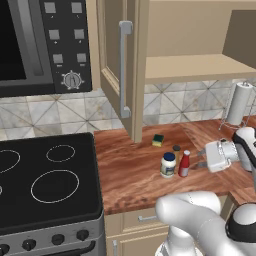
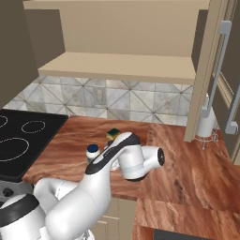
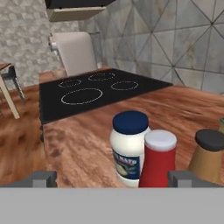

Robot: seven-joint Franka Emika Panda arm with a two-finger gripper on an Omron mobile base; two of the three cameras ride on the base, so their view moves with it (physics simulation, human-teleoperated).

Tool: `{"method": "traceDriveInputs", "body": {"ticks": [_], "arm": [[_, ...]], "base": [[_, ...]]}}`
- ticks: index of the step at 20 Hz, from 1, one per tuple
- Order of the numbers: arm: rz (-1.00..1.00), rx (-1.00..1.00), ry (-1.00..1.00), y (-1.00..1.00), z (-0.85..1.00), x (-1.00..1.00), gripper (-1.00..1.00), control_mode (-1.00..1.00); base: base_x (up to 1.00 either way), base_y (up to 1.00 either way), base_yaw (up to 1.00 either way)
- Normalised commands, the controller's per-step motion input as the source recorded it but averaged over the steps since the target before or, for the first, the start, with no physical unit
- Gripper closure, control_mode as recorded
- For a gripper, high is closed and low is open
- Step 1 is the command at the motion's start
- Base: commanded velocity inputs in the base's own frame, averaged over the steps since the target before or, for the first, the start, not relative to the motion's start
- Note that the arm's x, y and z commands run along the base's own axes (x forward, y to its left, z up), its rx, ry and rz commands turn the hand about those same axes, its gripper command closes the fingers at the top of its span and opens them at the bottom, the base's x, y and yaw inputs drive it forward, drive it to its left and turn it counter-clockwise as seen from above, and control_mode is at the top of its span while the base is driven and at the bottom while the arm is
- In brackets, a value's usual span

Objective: There are various items on the counter. Only move the condiments/shakers into the cabinet.

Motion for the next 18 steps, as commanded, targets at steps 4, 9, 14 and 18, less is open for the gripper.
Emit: {"method": "traceDriveInputs", "body": {"ticks": [4,9,14,18], "arm": [[0.09,0.00,0.00,0.01,-0.09,0.08,-1.00,-1.00],[0.07,0.00,0.02,0.00,-0.09,0.13,-1.00,-1.00],[0.04,0.00,0.02,0.00,-0.06,0.18,-1.00,-1.00],[0.01,0.00,0.03,0.00,-0.03,0.20,-1.00,-1.00]], "base": [[0.00,0.00,0.00],[0.00,0.00,0.00],[0.00,0.00,0.00],[0.00,0.00,0.00]]}}
